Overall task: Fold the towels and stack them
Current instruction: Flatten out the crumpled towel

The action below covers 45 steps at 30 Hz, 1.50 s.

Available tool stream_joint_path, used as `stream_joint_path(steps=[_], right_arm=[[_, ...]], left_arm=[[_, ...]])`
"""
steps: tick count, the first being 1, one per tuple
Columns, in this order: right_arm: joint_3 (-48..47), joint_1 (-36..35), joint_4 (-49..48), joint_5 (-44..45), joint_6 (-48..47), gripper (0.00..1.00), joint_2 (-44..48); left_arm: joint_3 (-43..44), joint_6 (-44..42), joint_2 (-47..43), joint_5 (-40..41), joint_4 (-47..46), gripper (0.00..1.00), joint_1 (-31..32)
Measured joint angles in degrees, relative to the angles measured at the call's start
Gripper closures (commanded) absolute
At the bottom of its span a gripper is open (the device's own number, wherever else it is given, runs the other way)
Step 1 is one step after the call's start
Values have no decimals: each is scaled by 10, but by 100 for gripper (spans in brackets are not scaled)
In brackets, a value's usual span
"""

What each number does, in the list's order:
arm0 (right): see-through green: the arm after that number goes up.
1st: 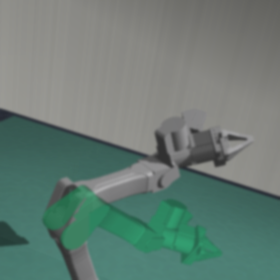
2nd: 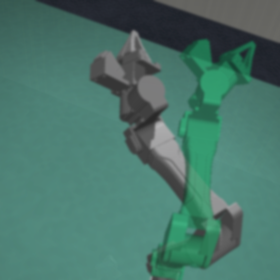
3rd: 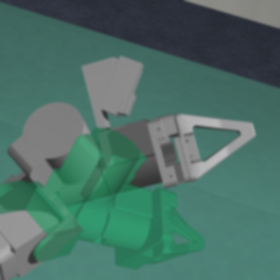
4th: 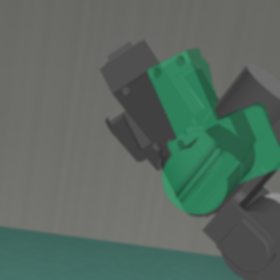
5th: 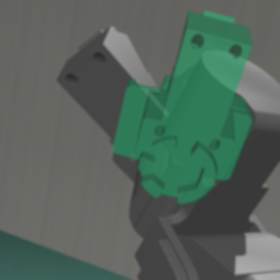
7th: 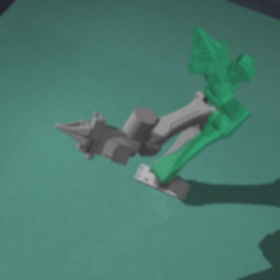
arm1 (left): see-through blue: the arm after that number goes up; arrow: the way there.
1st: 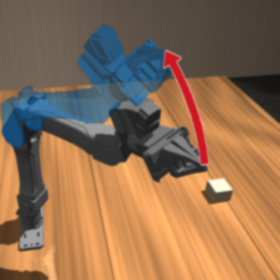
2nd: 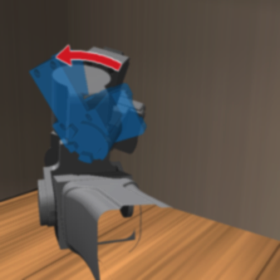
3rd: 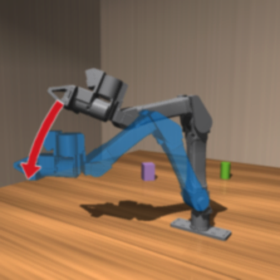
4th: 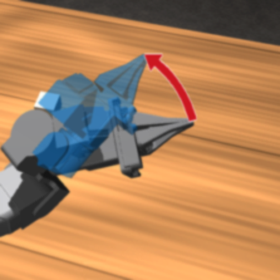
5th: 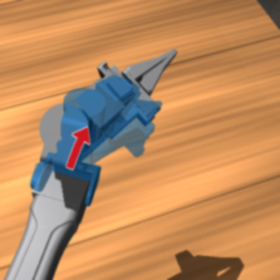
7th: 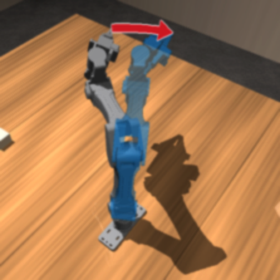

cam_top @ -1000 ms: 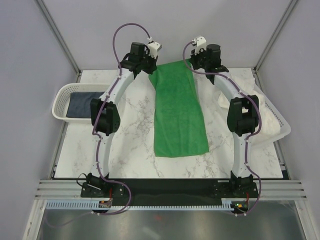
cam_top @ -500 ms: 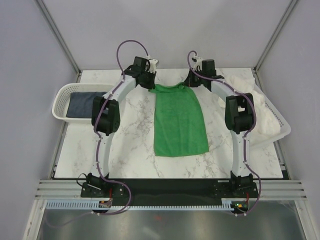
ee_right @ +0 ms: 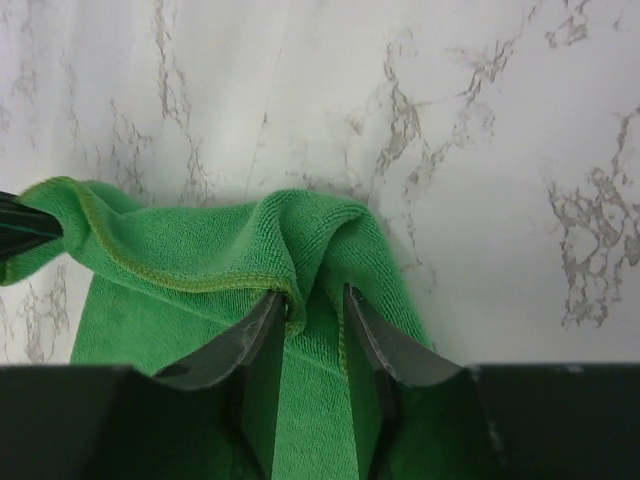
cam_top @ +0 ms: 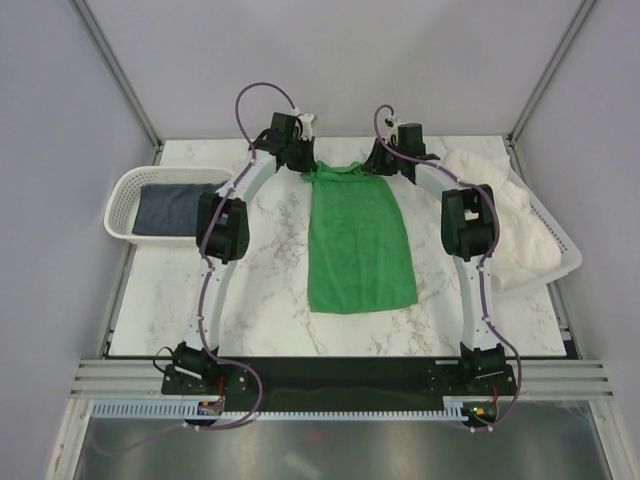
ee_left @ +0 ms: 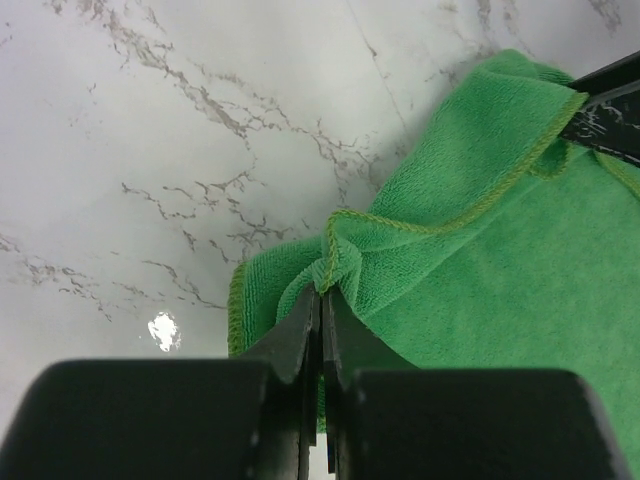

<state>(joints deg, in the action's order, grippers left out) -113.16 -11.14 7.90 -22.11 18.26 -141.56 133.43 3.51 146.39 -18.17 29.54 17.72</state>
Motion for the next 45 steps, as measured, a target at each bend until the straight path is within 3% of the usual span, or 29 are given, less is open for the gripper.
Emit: stream_joint_path(steps=[11, 13, 14, 16, 18, 24, 40, 43, 45], right_arm=[[54, -18, -83, 8, 50, 62, 5], [65, -23, -102, 8, 58, 76, 5], [70, -24, -108, 8, 61, 91, 5], [75, -27, -111, 10, 65, 100, 5], [77, -28, -116, 12, 68, 100, 5], [78, -20, -122, 10, 63, 100, 5], [84, -3, -122, -16, 44, 100, 5], [83, -2, -122, -23, 45, 94, 5], [83, -2, -122, -27, 44, 83, 5]], left_arm=[[0, 29, 20, -5, -21, 96, -13], [0, 30, 20, -7, -26, 88, -13], [0, 29, 20, -10, -28, 84, -12], [-3, 30, 20, -15, -32, 75, -12], [-13, 28, 18, -16, -38, 65, -13], [-49, 9, 10, -40, -39, 52, -28], [-60, -42, 4, -105, -37, 52, -49], [-67, -45, 2, -117, -35, 51, -48], [-72, -46, 2, -120, -33, 51, -48]])
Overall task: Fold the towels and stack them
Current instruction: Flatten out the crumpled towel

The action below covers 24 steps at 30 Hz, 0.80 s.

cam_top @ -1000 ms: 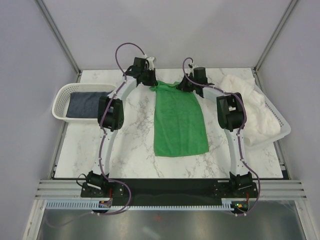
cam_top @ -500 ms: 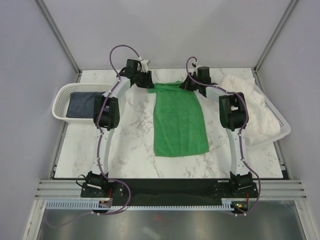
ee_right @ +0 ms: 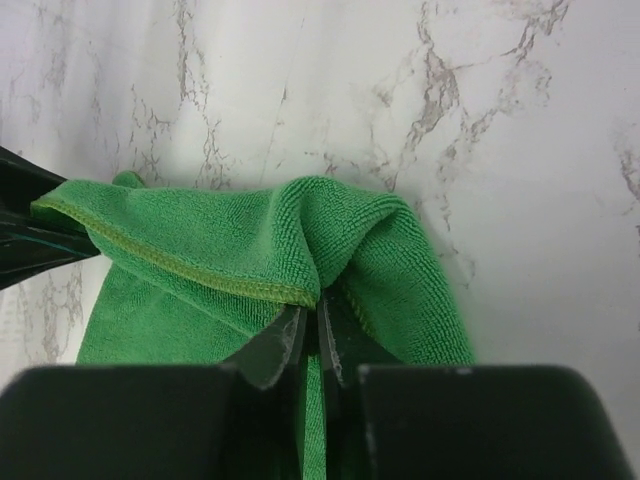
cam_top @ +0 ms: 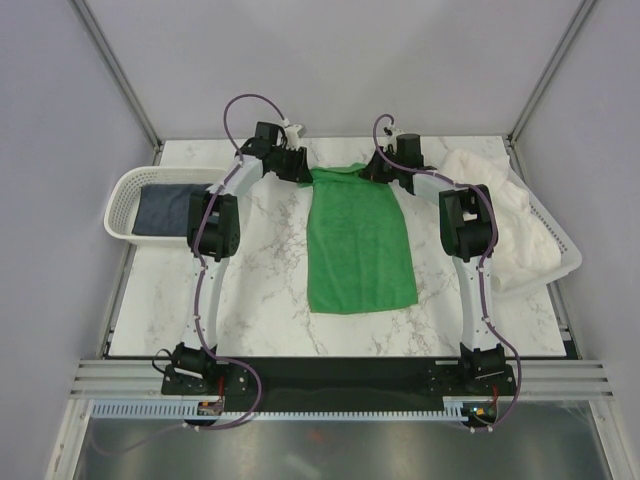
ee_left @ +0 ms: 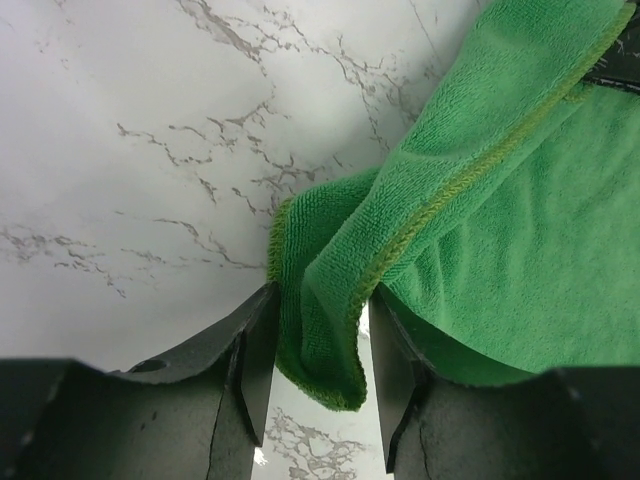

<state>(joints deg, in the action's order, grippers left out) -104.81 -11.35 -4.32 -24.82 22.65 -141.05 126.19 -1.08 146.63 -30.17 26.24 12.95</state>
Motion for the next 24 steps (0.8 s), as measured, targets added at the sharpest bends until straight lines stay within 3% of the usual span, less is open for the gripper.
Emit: stream_joint_path(steps=[5, 11, 24], right_arm=[[0, 0, 0, -8, -1, 72, 0], [13, 0, -12, -11, 8, 68, 7], [40, 1, -56, -25, 48, 69, 14]], left_arm=[[-14, -5, -11, 2, 9, 50, 0], [-19, -16, -25, 11, 23, 50, 0], [-22, -37, -38, 17, 41, 51, 0]])
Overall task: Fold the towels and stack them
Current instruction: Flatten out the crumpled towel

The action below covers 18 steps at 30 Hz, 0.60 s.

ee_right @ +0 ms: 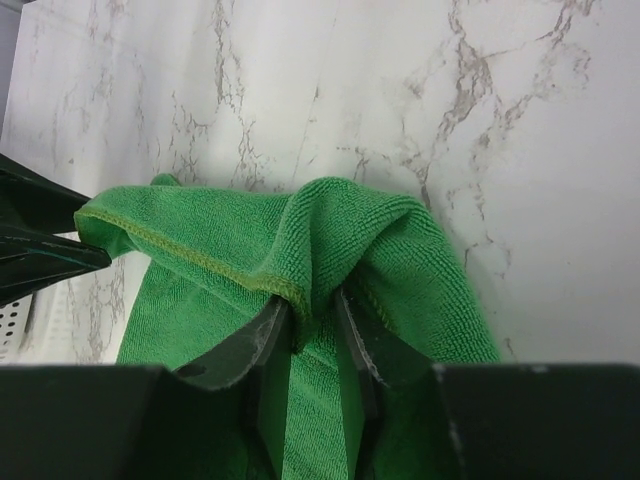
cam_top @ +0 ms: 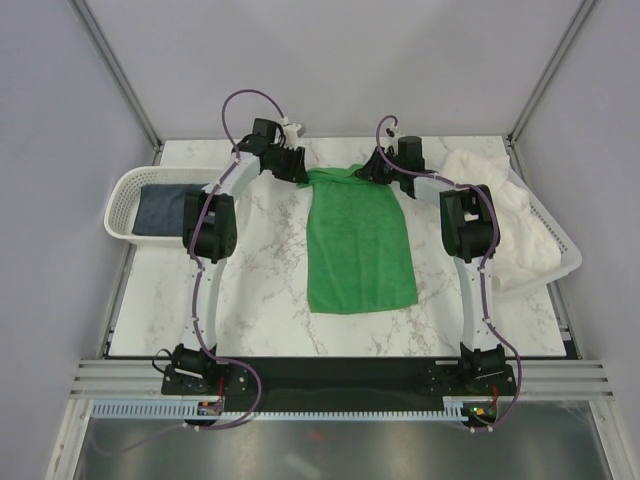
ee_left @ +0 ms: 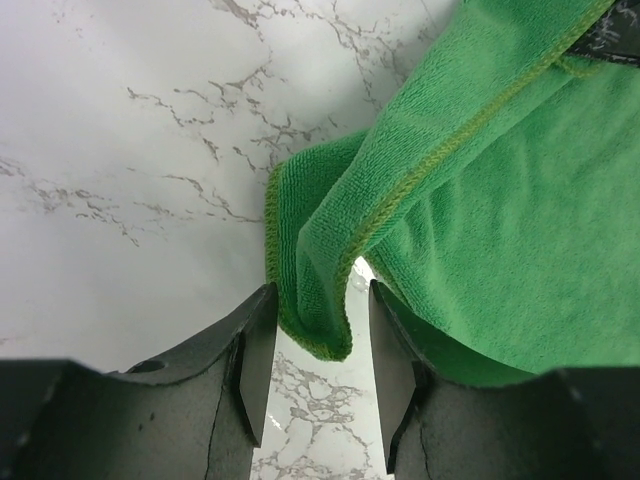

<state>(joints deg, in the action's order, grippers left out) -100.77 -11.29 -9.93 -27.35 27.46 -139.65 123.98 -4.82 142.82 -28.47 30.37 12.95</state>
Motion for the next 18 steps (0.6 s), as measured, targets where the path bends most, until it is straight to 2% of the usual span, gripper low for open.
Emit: stream_joint_path(steps=[8, 11, 12, 13, 14, 18], right_arm=[[2, 1, -4, -1, 4, 70, 0], [3, 1, -7, -2, 9, 74, 0], [3, 1, -8, -3, 9, 81, 0], [3, 1, -8, -3, 10, 97, 0], [3, 1, -9, -3, 10, 100, 0], [3, 2, 2, -2, 9, 100, 5]], left_arm=[[-2, -22, 0, 17, 25, 52, 0], [-2, -28, 0, 17, 30, 75, 0], [-2, -31, 0, 18, 31, 91, 0], [-2, -34, 0, 19, 33, 98, 0], [-2, -38, 0, 21, 35, 98, 1], [-2, -41, 0, 34, 38, 98, 3]])
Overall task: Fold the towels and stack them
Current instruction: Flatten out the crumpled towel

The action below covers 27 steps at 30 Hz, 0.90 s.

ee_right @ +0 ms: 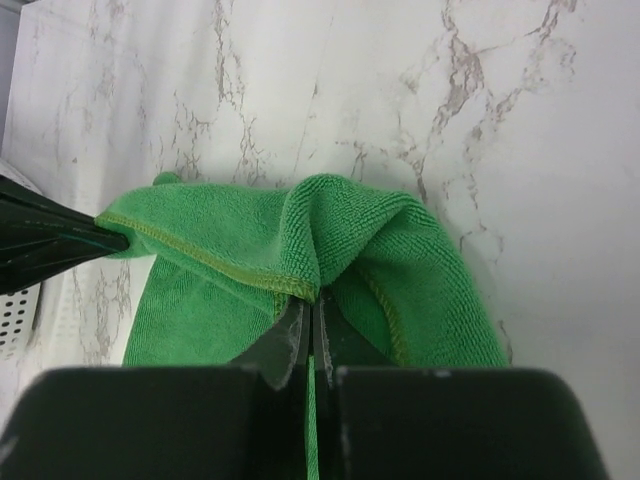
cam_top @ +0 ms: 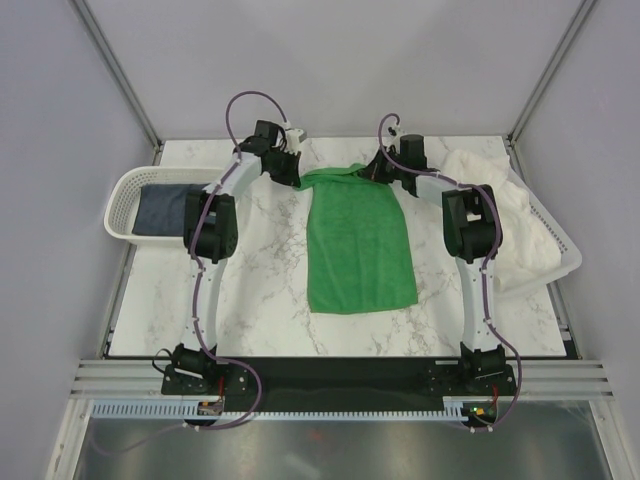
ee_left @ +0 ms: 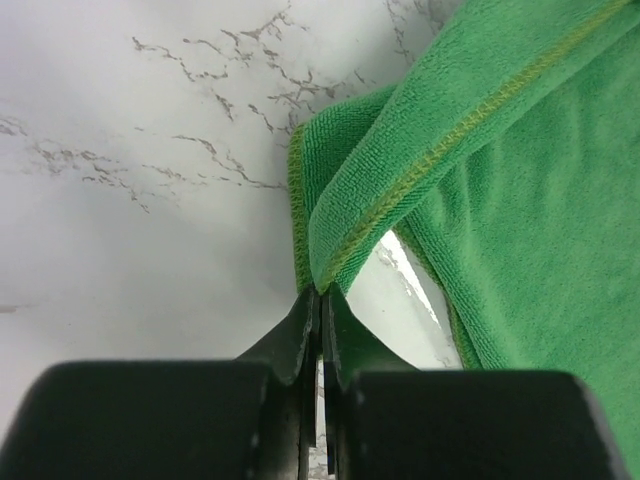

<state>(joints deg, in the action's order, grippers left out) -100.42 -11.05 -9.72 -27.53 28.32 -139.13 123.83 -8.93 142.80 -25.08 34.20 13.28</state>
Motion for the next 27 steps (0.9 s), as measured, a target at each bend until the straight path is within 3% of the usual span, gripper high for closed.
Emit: stream_joint_path(steps=[4, 9, 14, 21, 27], right_arm=[[3, 5, 53, 10, -26, 100, 38], [13, 9, 151, 35, -77, 100, 152], [29, 7, 239, 75, -132, 100, 311], [37, -2, 336, 123, -215, 100, 538], [83, -17, 346, 77, -258, 100, 757]], left_arm=[[-7, 0, -11, 29, 1, 98, 4], [-52, 1, -89, 66, 3, 98, 17], [-94, 1, -249, 130, 4, 98, 66], [-127, 6, -499, 246, 7, 98, 182], [-146, 29, -677, 275, 12, 98, 284]])
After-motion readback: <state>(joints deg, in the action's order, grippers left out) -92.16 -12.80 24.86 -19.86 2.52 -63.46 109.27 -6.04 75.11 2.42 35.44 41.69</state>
